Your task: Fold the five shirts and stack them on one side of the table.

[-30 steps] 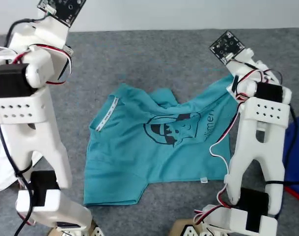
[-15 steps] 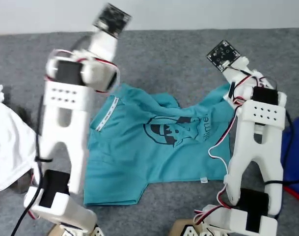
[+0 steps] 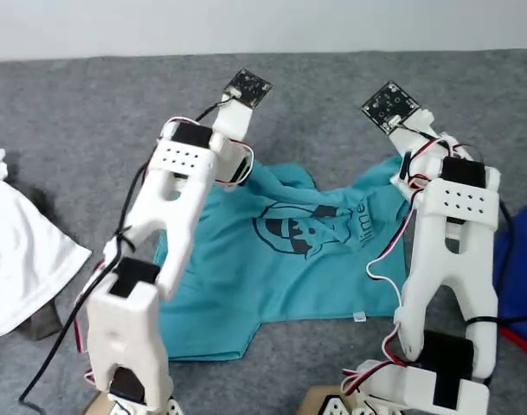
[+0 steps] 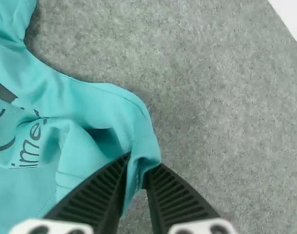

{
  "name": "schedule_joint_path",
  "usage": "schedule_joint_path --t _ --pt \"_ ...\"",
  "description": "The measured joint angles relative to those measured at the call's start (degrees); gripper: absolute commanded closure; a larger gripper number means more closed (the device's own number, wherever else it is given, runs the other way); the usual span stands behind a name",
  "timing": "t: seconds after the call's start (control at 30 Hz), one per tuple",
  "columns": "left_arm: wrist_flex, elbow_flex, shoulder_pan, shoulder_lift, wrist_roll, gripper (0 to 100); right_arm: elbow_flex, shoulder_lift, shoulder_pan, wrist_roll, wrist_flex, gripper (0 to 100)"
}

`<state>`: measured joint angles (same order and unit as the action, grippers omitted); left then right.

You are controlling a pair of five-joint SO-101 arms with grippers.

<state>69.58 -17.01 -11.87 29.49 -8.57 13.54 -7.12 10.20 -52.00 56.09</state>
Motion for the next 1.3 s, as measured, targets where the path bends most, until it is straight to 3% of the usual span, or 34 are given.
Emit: schedule_joint_path --t 0.33,0.63,0.97,1.3 --pt "-0.44 -17.32 -0.44 9.58 3.52 85 6.07 0.0 0.09 0.0 0.0 98.8" --pt "0.44 -19.52 -2.73 20.04 2.64 85 6.77 0.0 0.09 0.0 0.0 98.9" --pt "26.99 -25.23 -1.93 20.31 -6.07 97 6.77 0.0 0.09 0.0 0.0 98.9" --pt "29.1 -14.86 0.26 16.62 -6.51 97 6.77 0.0 0.88 0.0 0.0 98.9"
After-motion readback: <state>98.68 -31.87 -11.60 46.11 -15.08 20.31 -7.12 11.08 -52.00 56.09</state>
